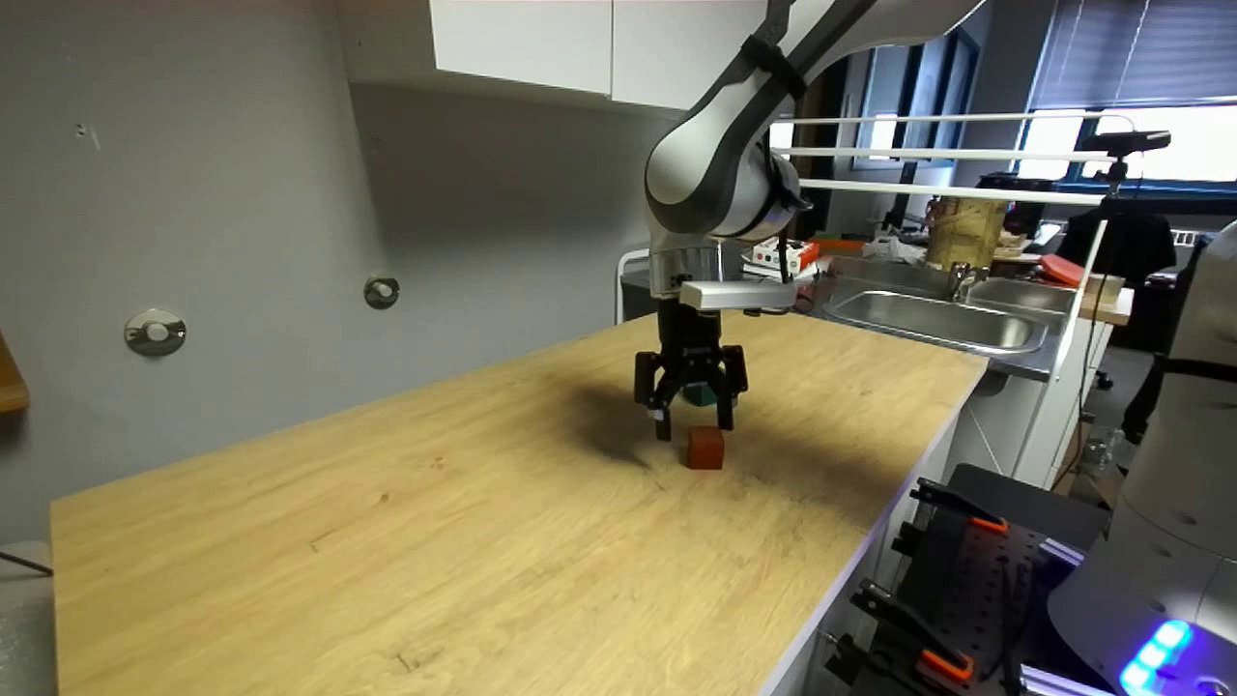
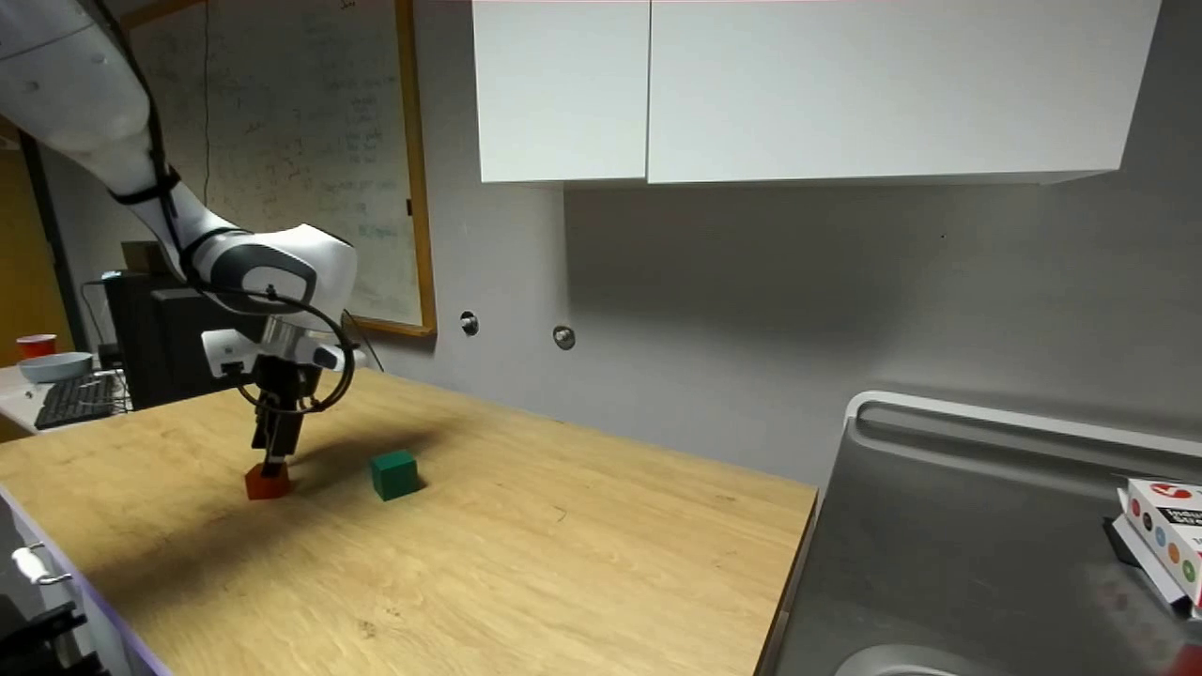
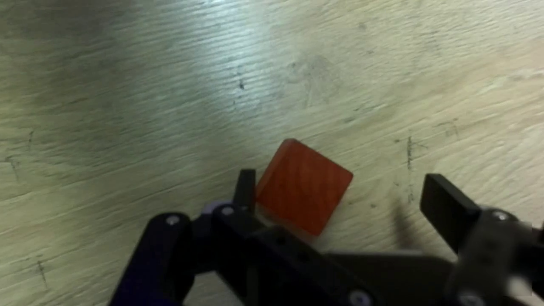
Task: Put the blocks one on top of the other
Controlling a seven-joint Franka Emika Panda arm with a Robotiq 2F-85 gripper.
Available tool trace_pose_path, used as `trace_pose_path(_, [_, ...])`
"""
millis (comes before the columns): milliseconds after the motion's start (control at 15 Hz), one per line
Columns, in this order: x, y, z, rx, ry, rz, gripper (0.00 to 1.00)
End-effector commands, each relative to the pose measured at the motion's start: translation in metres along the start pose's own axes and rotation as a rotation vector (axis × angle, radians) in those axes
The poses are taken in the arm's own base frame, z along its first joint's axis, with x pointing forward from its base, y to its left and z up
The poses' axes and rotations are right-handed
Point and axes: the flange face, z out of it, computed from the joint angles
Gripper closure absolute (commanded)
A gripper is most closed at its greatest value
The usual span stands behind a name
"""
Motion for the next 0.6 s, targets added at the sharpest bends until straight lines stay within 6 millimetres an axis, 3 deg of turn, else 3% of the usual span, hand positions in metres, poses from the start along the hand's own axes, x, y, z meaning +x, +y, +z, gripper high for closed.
trace_pose_path(0, [0.0064, -0.0015, 0.0014, 0.036, -0.053, 0.038, 0.0])
trace_pose_path(67, [0.0065, -0.0003, 0.0026, 0.044, -0.057, 0.051, 0.25])
trace_pose_path(200, [0.0063, 0.0019, 0.003, 0.061, -0.063, 0.07, 0.31])
trace_pose_path(533, [0.0074, 0.0045, -0.0003, 0.064, -0.063, 0.087, 0.71])
